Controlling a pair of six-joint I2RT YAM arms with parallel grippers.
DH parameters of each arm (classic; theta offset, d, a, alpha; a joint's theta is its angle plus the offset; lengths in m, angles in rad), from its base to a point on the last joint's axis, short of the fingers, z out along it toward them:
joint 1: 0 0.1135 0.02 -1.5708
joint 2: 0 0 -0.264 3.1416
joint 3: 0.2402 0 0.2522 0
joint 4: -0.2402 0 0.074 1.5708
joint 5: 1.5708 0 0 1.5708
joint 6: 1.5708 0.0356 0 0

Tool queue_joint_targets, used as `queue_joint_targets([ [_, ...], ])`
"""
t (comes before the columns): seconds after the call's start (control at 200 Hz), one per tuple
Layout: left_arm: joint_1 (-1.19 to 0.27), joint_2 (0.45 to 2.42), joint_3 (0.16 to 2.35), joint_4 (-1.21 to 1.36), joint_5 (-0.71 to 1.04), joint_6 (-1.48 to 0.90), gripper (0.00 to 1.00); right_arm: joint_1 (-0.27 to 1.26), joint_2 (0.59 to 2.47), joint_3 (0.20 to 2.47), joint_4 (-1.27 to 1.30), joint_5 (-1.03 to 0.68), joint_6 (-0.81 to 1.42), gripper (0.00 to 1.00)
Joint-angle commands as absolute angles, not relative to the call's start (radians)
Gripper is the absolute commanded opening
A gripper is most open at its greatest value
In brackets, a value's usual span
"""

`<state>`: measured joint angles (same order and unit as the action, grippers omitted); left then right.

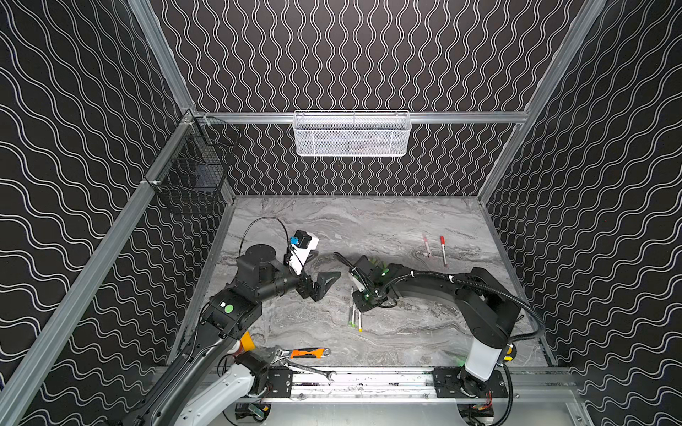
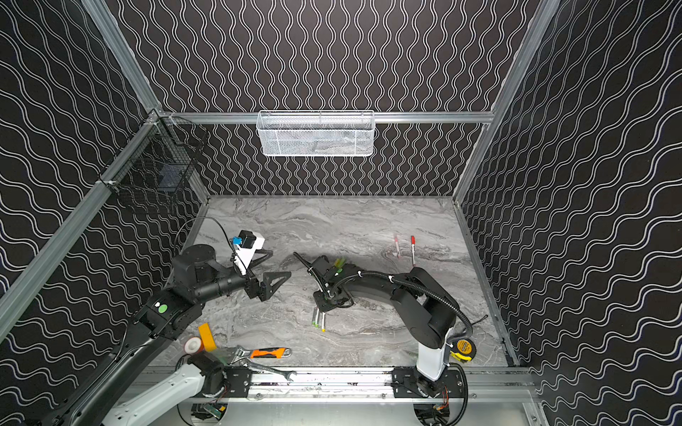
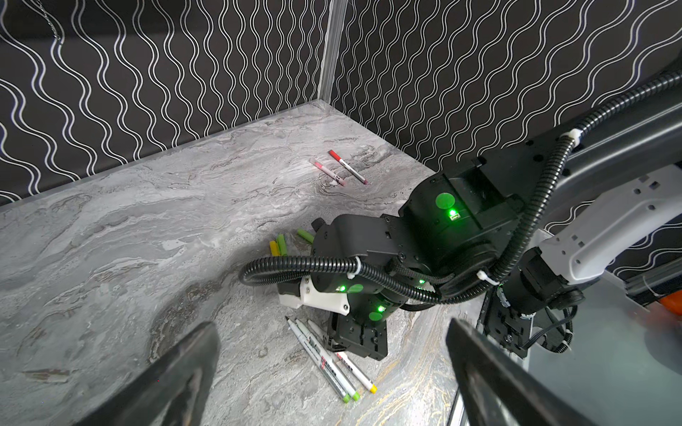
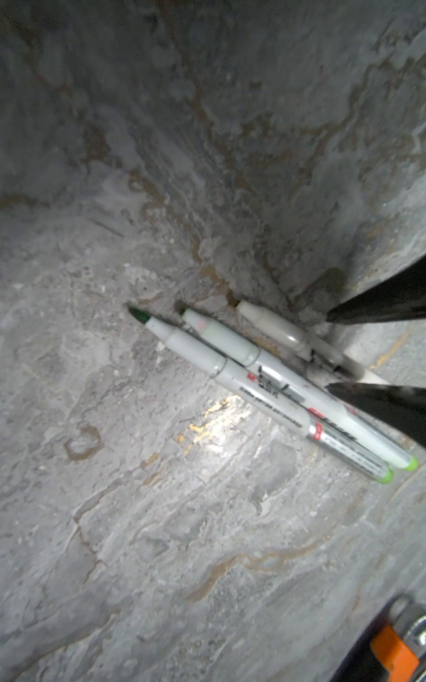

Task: Insert the pens into the pen caps
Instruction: 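Move the right gripper over the white markers nearer the robot, then lower the right gripper and grasp a white marker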

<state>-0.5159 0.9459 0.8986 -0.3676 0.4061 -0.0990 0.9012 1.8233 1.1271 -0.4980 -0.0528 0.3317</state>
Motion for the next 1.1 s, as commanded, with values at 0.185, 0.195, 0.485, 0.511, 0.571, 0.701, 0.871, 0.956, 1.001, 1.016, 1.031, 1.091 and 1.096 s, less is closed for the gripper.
queue_joint_targets([
  [0.185,-0.505,0.950,0.901,-0.320,0.434,-0.104,0.99,0.903,1.842,1.146,-0.543,-0.018,0.336,0.26],
  [0.195,-0.506,0.950,0.902,-0.320,0.435,-0.105,0.99,0.903,1.844,1.147,-0.545,-0.016,0.335,0.26],
  [0.485,-0.503,0.953,0.900,-0.311,0.448,-0.110,0.98,0.907,1.871,1.178,-0.574,0.016,0.337,0.25],
  [0.511,-0.502,0.953,0.902,-0.311,0.449,-0.110,0.99,0.908,1.875,1.181,-0.579,0.021,0.338,0.25],
  [0.571,-0.502,0.953,0.901,-0.309,0.451,-0.110,0.99,0.909,1.886,1.194,-0.591,0.039,0.339,0.25],
  [0.701,-0.502,0.950,0.901,-0.310,0.451,-0.113,0.99,0.914,1.926,1.222,-0.621,0.084,0.350,0.25],
  [0.871,-0.503,0.941,0.896,-0.313,0.453,-0.119,0.99,0.917,1.954,1.244,-0.656,0.137,0.371,0.24],
  [0.956,-0.503,0.940,0.897,-0.313,0.454,-0.122,0.99,0.917,1.957,1.244,-0.665,0.152,0.377,0.21],
  [1.001,-0.502,0.939,0.899,-0.312,0.456,-0.123,0.99,0.917,1.954,1.241,-0.665,0.152,0.380,0.19],
  [1.016,-0.502,0.939,0.899,-0.311,0.457,-0.124,0.99,0.916,1.953,1.240,-0.664,0.151,0.380,0.19],
  [1.031,-0.503,0.941,0.900,-0.311,0.458,-0.125,0.98,0.917,1.952,1.238,-0.663,0.151,0.382,0.18],
  [1.091,-0.502,0.942,0.899,-0.310,0.464,-0.127,0.99,0.917,1.940,1.231,-0.653,0.136,0.381,0.17],
  [1.096,-0.502,0.943,0.899,-0.310,0.463,-0.127,0.99,0.917,1.939,1.231,-0.651,0.136,0.381,0.17],
])
